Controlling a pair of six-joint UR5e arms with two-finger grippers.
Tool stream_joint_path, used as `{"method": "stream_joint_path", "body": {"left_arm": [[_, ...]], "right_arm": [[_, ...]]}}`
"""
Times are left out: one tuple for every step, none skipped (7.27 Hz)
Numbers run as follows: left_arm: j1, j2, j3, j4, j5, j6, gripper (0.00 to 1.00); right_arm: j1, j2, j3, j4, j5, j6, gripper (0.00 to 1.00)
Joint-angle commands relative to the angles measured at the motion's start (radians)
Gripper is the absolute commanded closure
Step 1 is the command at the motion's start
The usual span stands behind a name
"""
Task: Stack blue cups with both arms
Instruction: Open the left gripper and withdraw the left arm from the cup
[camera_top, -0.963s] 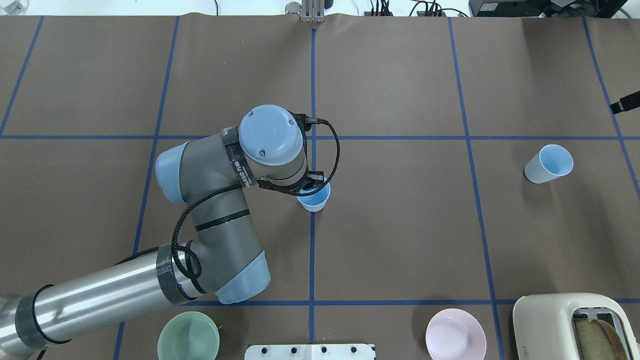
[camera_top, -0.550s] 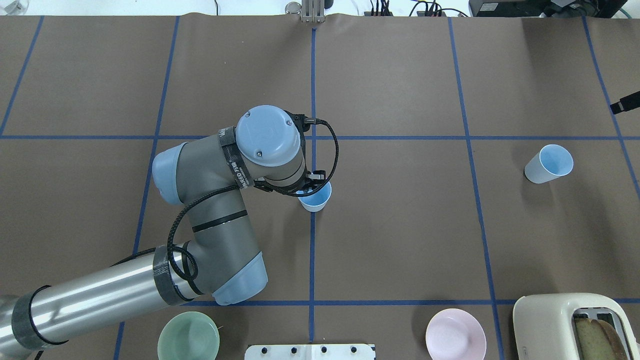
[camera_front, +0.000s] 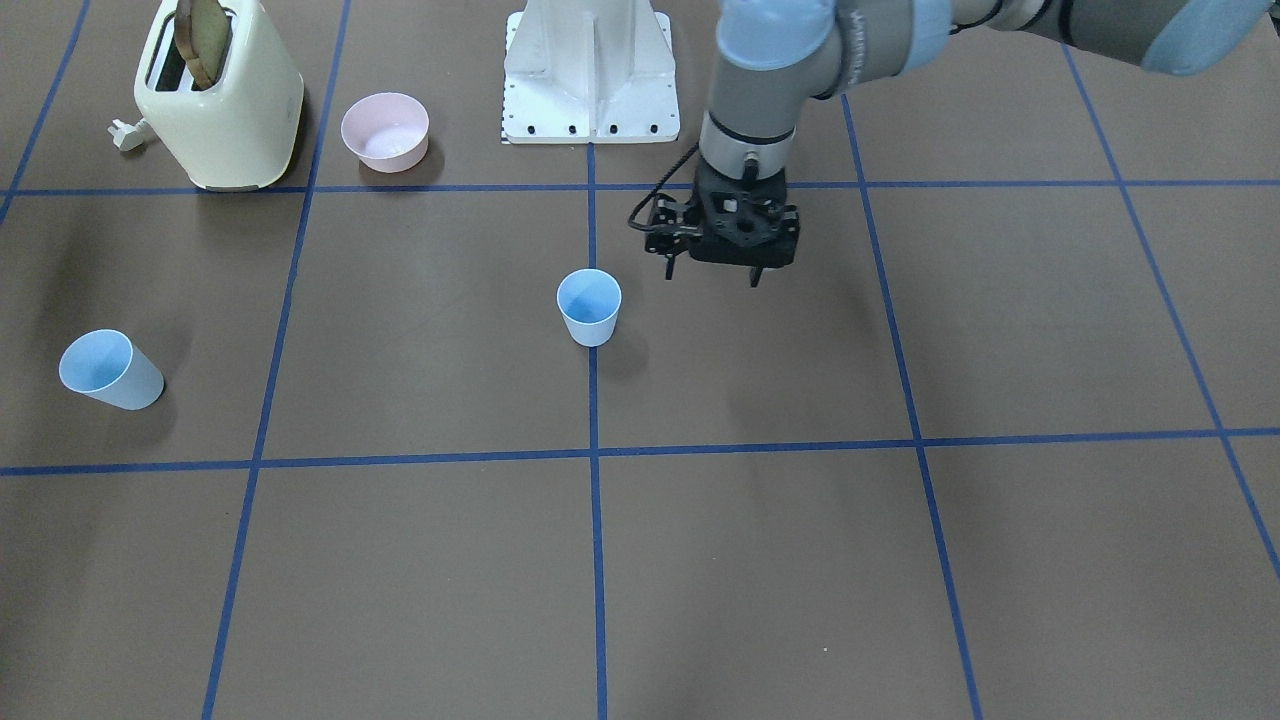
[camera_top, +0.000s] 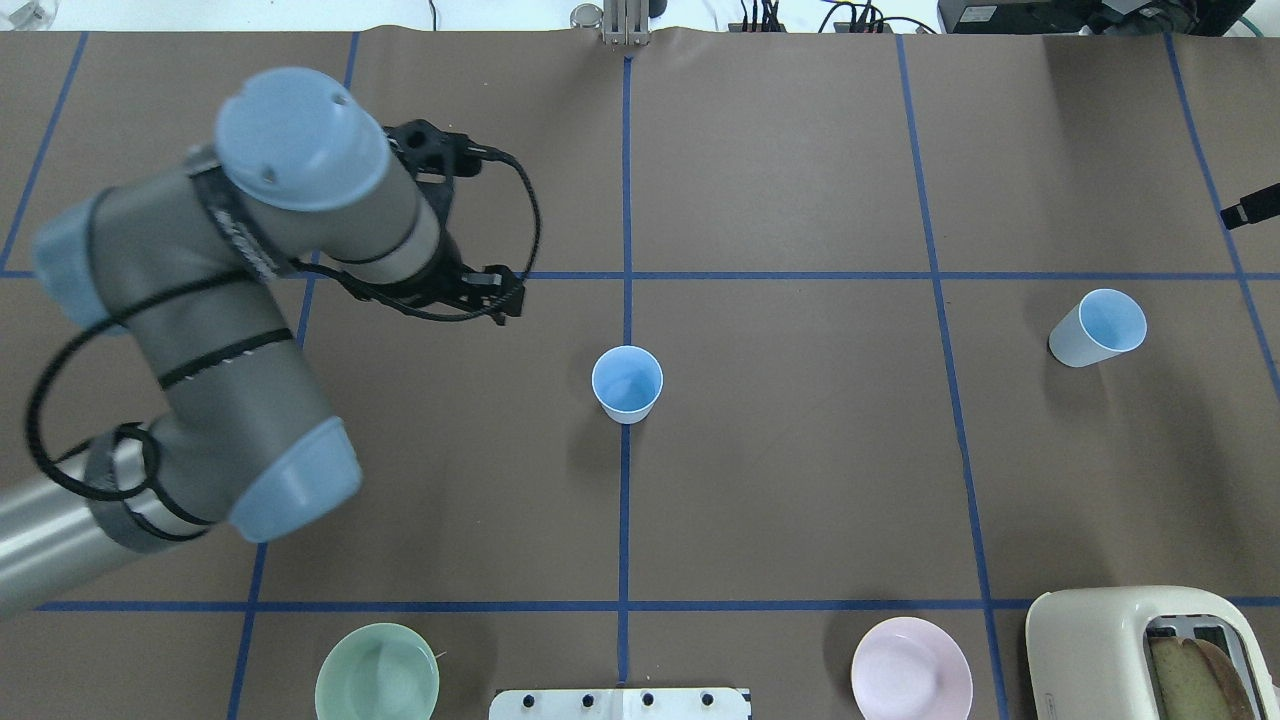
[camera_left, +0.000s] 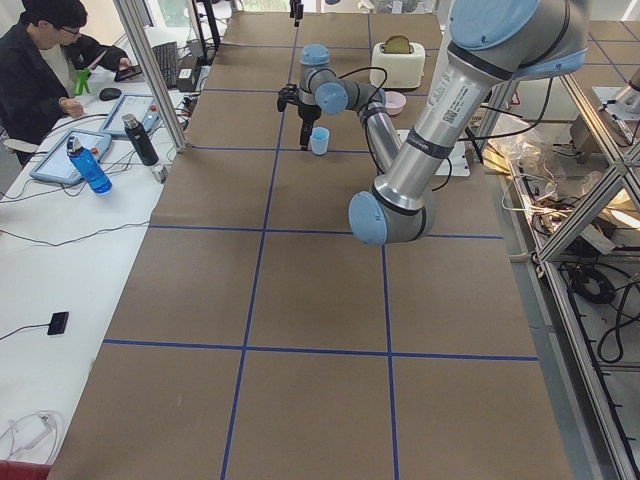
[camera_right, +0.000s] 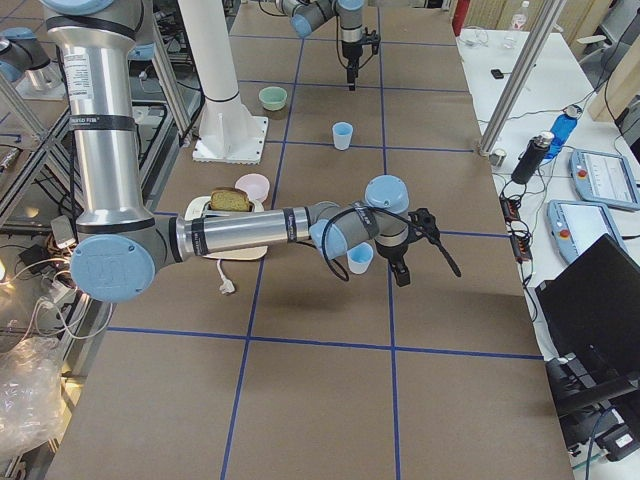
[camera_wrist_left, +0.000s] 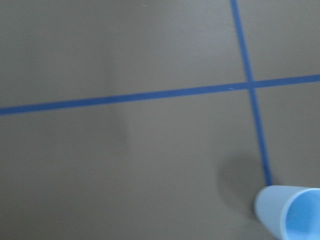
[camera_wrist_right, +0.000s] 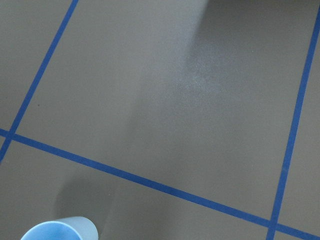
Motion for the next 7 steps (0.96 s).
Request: {"method": "stream_joint_path", "body": {"left_arm": [[-0.268,0.205,-0.043,0.018,-0.125,0.431,0.01],[-0.409,0.283,-0.027,0.021,-0.174,0.629,0.01],[-0.556,0.334,0.021,0.021,-0.238,0.763,0.01],[-0.692,0.391,0.112,0.012,-0.301,0.971,0.02],[-0.793,0.426,0.177,0.007,-0.326,1.163,0.02],[-0.863,0.457,0.209,0.012,-0.335,1.268,0.01],[-0.879,0.497,0.239,0.006,-0.361,1.281,0.01]], "right_arm": [[0.000,-0.016,0.009,0.000,0.012,0.000,0.00],[0.000,-0.033,0.024,0.000,0.013,0.001,0.00],[-0.005,-0.052,0.037,0.000,0.019,0.001,0.00],[-0.025,-0.060,0.047,0.000,0.018,0.004,0.00],[-0.048,-0.062,0.052,0.000,0.015,0.019,0.00],[-0.074,-0.063,0.067,0.000,0.013,0.042,0.00],[-0.101,-0.065,0.080,0.000,0.007,0.065,0.00]]}}
